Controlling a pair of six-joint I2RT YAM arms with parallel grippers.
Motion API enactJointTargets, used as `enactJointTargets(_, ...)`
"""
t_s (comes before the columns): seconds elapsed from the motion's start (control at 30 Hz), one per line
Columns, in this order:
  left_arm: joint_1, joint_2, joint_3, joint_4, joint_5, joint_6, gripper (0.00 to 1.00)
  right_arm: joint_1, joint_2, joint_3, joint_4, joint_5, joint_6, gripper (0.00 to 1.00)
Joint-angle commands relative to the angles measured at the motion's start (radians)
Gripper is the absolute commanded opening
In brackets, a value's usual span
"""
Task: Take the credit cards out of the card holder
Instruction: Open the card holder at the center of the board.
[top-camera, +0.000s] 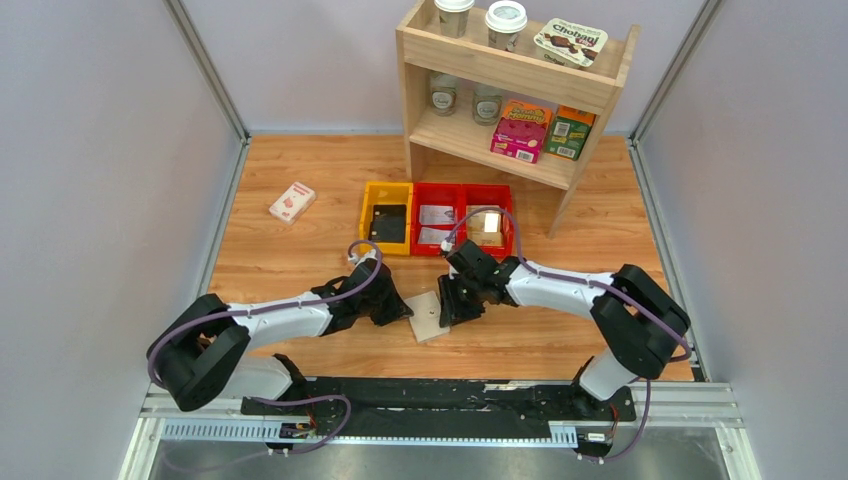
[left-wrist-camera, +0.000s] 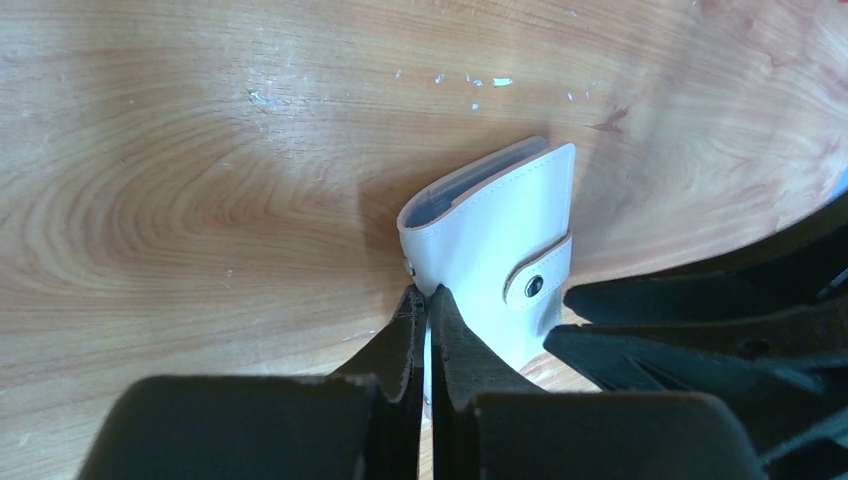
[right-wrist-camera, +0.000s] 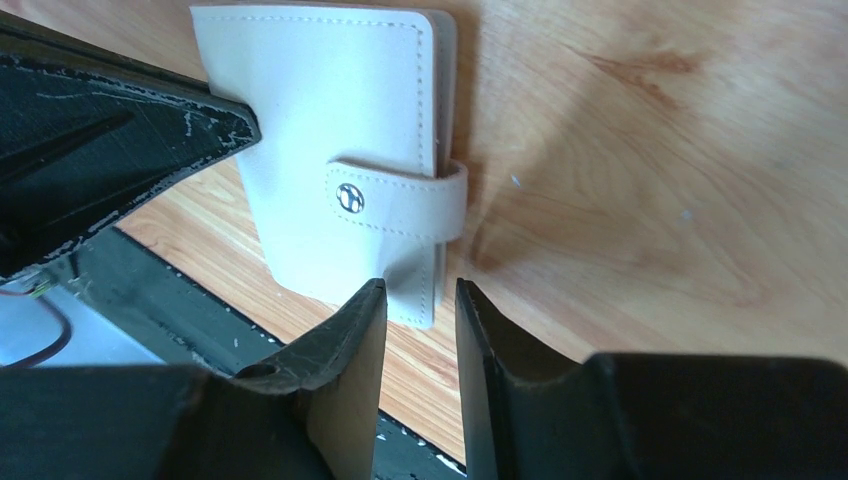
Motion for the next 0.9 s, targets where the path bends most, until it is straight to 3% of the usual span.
enactJointTargets(0.0, -0.013, -0.050, -0.005, -0.029, -0.053, 0.023, 0.00, 0.075, -0.099, 0.078, -0.076, 0.207, 0.004, 0.34)
enactJointTargets(0.03, -0.014, -0.069, -0.005, -0.044, -0.070, 0.025, 0.00, 0.098, -0.105, 0.107, -0.110, 0.305, 0.004, 0.34)
enactJointTargets(0.13, -0.027, -0.111, 0.002, -0.070, -0.099, 0.032, 0.00, 0.152, -0.096, 0.171, -0.164, 0.410, -0.007, 0.35)
enactJointTargets(0.4, -0.040, -0.128, 0.008, -0.092, -0.122, 0.040, 0.00, 0.195, 0.045, 0.288, -0.155, 0.410, -0.029, 0.44)
enactJointTargets(0.87, -0.044, -0.128, 0.021, -0.100, -0.135, 0.054, 0.00, 0.211, 0.228, 0.392, -0.231, 0.381, -0.041, 0.45)
